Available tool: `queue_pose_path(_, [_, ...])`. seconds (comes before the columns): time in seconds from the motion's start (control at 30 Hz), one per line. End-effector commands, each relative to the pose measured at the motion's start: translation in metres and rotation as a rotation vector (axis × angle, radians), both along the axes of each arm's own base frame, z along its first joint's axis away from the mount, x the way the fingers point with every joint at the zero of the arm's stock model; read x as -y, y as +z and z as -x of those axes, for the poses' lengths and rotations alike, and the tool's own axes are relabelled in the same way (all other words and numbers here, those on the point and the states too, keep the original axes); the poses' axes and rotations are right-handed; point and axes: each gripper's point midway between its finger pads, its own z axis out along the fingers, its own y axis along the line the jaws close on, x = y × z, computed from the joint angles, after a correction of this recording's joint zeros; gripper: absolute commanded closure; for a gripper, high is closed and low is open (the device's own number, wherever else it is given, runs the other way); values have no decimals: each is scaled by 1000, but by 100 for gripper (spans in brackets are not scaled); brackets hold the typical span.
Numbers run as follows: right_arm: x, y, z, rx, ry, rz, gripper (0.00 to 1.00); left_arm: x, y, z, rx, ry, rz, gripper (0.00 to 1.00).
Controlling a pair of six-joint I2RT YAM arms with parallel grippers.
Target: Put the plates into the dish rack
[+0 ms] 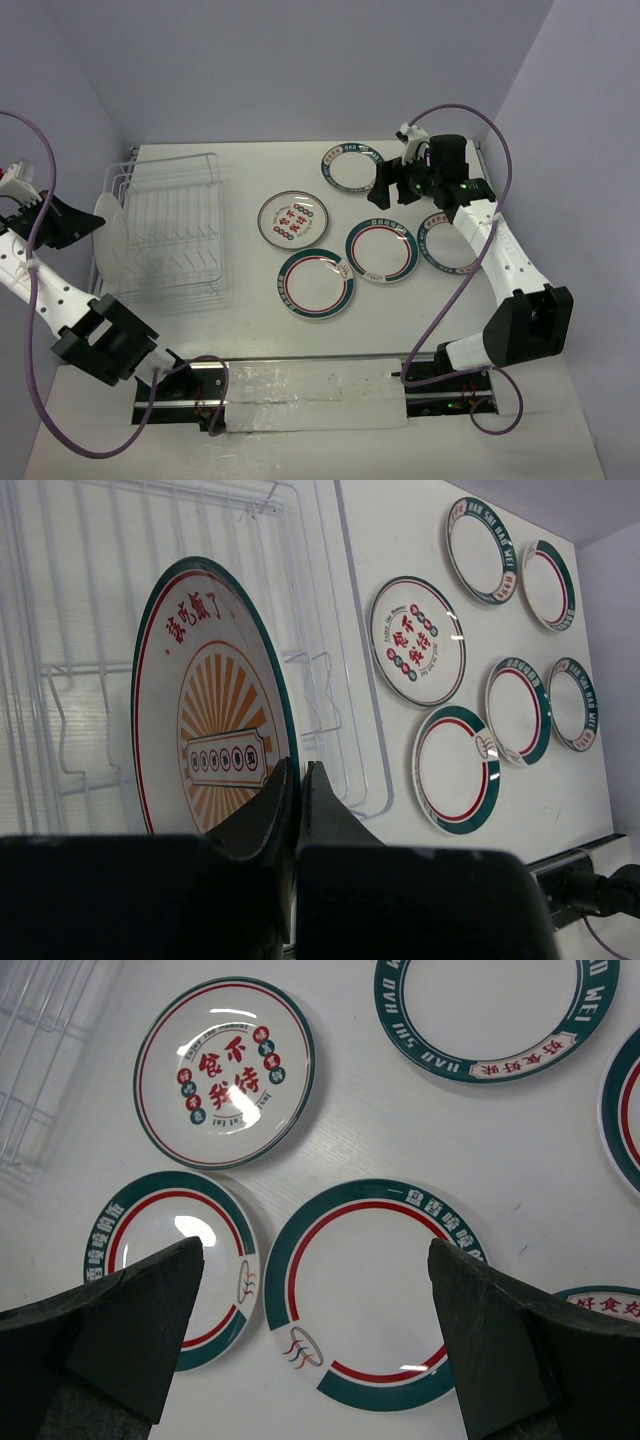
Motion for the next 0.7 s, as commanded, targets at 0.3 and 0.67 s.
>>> queue_pose_path(0.3, [-1,16,-1,38,11,11,0,-28,-9,-16,71,17,-98,100])
queue_pose_path(0.67, [0,15,-1,35,8,15,0,-39,-30,-21,48,33,-73,99])
